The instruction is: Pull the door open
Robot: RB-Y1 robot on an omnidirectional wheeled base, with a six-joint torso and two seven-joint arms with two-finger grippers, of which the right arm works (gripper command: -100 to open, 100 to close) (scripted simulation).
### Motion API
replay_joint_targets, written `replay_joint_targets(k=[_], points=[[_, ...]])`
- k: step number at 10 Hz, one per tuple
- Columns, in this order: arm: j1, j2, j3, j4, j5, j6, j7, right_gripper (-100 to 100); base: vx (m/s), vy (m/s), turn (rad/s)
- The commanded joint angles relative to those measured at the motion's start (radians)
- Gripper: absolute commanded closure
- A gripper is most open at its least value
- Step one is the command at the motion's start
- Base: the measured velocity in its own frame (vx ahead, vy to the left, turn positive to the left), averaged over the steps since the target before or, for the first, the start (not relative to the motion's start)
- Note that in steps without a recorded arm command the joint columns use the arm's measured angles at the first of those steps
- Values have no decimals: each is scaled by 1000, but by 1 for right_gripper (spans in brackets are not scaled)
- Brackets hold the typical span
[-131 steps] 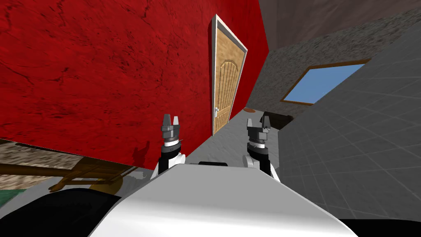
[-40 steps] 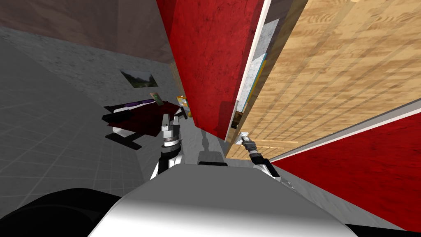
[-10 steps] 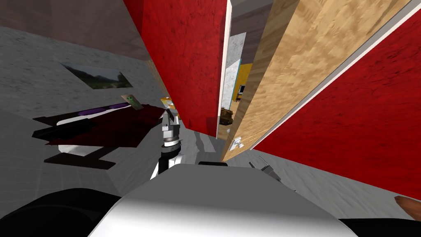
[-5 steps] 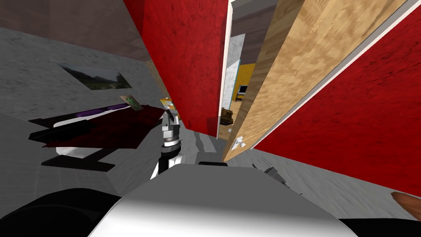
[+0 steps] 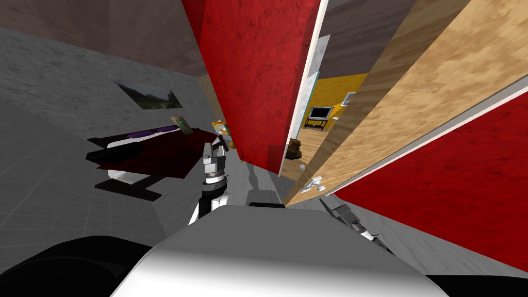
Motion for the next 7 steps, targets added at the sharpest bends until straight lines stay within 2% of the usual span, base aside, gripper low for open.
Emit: replay_joint_targets(k=[1, 2, 3, 7], points=[[-10, 1, -15, 21, -31, 7, -19, -100, 84, 62, 268], [-13, 5, -8, 21, -17, 5, -15, -100, 38, 22, 52], [-13, 5, -8, 21, -17, 5, -15, 100, -2, -4, -49], [-13, 5, -8, 21, -17, 5, -15, 100, -11, -6, -2]])
